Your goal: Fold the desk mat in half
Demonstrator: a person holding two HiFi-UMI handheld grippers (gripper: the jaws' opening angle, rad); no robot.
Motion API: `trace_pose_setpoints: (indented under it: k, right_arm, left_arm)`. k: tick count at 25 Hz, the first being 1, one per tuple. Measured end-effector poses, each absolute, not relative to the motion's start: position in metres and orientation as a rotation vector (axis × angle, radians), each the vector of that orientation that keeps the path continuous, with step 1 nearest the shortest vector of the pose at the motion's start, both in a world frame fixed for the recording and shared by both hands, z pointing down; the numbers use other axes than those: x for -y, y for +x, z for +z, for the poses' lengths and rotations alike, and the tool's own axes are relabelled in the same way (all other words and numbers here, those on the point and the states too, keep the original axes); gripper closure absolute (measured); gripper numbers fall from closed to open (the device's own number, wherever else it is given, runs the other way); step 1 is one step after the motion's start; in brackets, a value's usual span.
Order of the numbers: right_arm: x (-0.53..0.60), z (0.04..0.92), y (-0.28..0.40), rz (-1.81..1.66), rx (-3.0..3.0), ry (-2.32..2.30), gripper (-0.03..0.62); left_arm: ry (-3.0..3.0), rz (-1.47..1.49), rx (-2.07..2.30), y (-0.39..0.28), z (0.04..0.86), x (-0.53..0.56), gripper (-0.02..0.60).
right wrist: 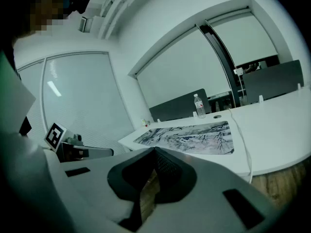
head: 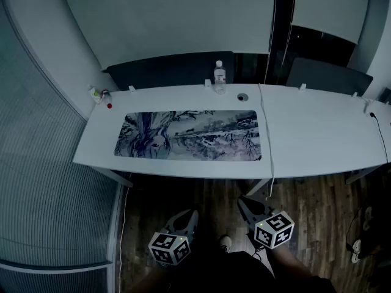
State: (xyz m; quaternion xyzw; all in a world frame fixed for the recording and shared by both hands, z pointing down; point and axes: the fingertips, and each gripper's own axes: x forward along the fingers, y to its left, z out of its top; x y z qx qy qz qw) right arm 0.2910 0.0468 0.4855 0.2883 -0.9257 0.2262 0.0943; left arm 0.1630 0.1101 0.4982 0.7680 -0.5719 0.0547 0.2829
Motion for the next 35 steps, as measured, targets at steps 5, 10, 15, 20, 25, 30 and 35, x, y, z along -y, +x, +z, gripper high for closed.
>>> trace_pose_setpoints:
  k: [5,10,15,20,25,30,35]
  right_arm:
    - [-0.043,0.485,0.29,0.669,2.745,0.86,0.571]
    - [-0.044,0.483,0.288,0.662,2.75,0.859,0.572]
    - [-0.046,0.48,0.287,0.625,2.761,0.863,0.57]
    - [-0.047,0.485,0.287,0.633,2.753,0.861,0.571]
    - [-0.047,0.484,0.289,0.639,2.756,0.857,0.571]
    - [-0.045,0.484,0.289,0.64,2.765,0.854,0.571]
    - [-0.043,0.484,0.292,0.647,2.767,0.855,0.571]
  left_arm:
    - [2.061,0.147,1.527,0.162,0.498,-0.108,0.575]
    - [2.061,0.144,1.53,0.162,0.497,-0.109,0.575]
    - [2.064,0.141,1.529,0.161,0.495,-0.113,0.575]
    - [2.055,0.139,1.541,0.159,0.497,-0.117,0.575]
    - [2.043,0.145,1.544,0.16,0.499,-0.119,0.575]
    - [2.043,0.141,1.552,0.16,0.498,-0.119,0.575]
    - [2.044,0.141,1.555,0.162,0.497,-0.117,0.575]
